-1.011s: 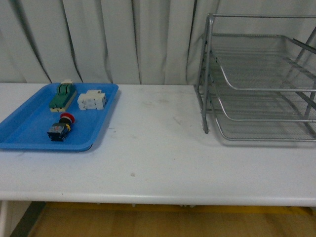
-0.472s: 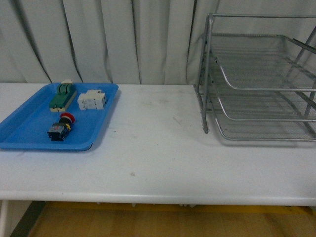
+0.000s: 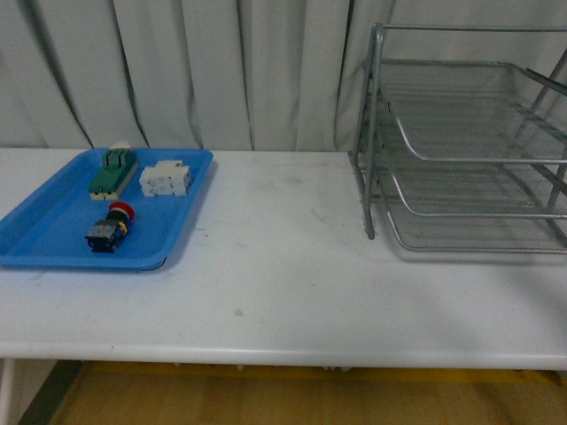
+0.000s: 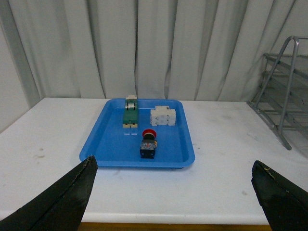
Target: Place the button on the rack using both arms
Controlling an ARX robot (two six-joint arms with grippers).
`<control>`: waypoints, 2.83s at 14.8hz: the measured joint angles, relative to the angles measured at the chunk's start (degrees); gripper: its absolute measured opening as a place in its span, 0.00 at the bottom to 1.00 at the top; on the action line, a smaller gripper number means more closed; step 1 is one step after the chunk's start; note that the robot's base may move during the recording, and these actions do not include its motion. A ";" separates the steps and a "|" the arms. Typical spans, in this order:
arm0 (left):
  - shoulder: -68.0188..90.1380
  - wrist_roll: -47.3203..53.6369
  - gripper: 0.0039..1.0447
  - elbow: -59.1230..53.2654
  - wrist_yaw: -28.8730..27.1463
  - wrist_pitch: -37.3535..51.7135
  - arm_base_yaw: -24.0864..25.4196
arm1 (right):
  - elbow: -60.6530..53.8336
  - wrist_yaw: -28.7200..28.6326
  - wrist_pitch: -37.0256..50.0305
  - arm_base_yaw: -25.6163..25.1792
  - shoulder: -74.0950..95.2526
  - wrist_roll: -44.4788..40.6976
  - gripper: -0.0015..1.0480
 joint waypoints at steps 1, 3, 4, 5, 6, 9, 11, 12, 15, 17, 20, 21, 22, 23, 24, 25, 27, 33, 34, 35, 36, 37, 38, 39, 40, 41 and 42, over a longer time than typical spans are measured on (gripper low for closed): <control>0.00 0.00 0.94 0.00 0.00 0.00 0.00 | 0.87 0.13 -0.17 0.37 1.49 0.33 0.94; 0.00 0.00 0.94 0.00 0.00 0.00 0.00 | 2.10 0.35 -0.11 0.72 3.52 1.09 0.94; 0.00 0.00 0.94 0.00 0.00 0.00 0.00 | 2.95 0.35 -0.07 1.03 4.70 1.40 0.94; 0.00 0.00 0.94 0.00 0.00 0.00 0.00 | 3.78 0.50 -0.13 1.29 5.77 1.60 0.94; 0.00 0.00 0.94 0.00 0.00 0.00 0.00 | 4.22 0.59 -0.20 1.42 6.27 1.64 0.94; 0.00 0.00 0.94 0.00 0.00 0.00 0.00 | 8.83 1.73 -0.52 2.19 10.75 2.97 0.94; 0.00 0.00 0.94 0.00 0.00 0.00 0.00 | 26.73 5.42 -6.86 3.93 26.05 5.97 0.80; 0.00 0.00 0.94 0.00 0.00 -0.02 0.00 | 28.94 6.19 -4.48 3.96 30.25 10.51 0.43; 0.00 0.02 0.94 0.00 0.00 0.00 0.00 | 24.02 4.94 2.86 3.91 29.64 15.28 0.12; 0.00 0.00 0.94 0.00 0.00 0.00 0.00 | 16.94 3.74 7.78 3.41 26.82 22.77 0.04; 0.00 0.00 0.94 0.00 0.00 0.00 0.00 | 7.08 2.49 13.16 3.17 22.51 24.39 0.04; 0.00 0.00 0.94 0.00 0.00 0.00 0.00 | 3.76 2.19 14.91 3.17 21.05 24.79 0.04; 0.00 0.02 0.94 0.00 0.00 0.00 0.00 | 1.49 2.08 16.00 3.17 20.04 24.96 0.04; 0.00 0.00 0.94 0.00 0.00 0.00 0.00 | -0.72 2.01 16.87 3.17 18.86 25.11 0.04; 0.00 0.00 0.94 0.00 0.00 0.00 0.00 | -2.21 1.99 17.84 3.17 18.19 25.18 0.04; 0.00 0.00 0.94 0.00 0.00 0.00 0.00 | -2.64 1.55 18.18 3.17 18.08 23.89 0.13; 0.00 0.00 0.94 0.00 0.00 0.00 0.00 | -4.02 1.14 18.12 3.19 16.70 22.14 0.36; 0.00 0.00 0.94 0.00 0.00 0.00 0.00 | -16.04 8.94 -6.86 6.88 -10.86 11.34 0.93; 0.00 0.02 0.94 0.00 0.00 0.00 0.00 | -18.36 15.04 -6.05 9.73 -19.19 2.47 0.92; 0.00 0.00 0.94 0.00 0.02 -0.02 0.00 | -21.99 15.61 11.45 9.44 -18.27 -12.00 0.80; 0.00 0.00 0.94 0.00 0.00 0.04 -0.02 | -25.79 15.56 19.23 8.79 -18.97 -26.82 0.68; 0.00 0.00 0.94 0.00 0.00 0.00 0.02 | -27.19 15.10 20.39 8.31 -23.43 -39.54 0.55; 0.00 0.00 0.94 0.00 0.00 -0.02 0.02 | -27.19 11.93 18.47 5.53 -28.63 -48.22 0.43; 0.00 0.00 0.94 0.00 -0.02 0.00 0.02 | -27.58 11.58 15.12 3.89 -31.93 -53.00 0.33; 0.00 0.00 0.94 0.00 0.00 0.00 0.02 | -28.52 11.23 10.75 3.89 -35.56 -55.74 0.20; 0.00 0.02 0.94 0.00 0.02 0.00 0.02 | -28.28 11.06 5.14 3.93 -40.19 -56.89 0.10; 0.00 0.00 0.94 0.00 -0.02 0.00 0.02 | -28.26 11.08 0.26 3.93 -45.90 -57.96 0.01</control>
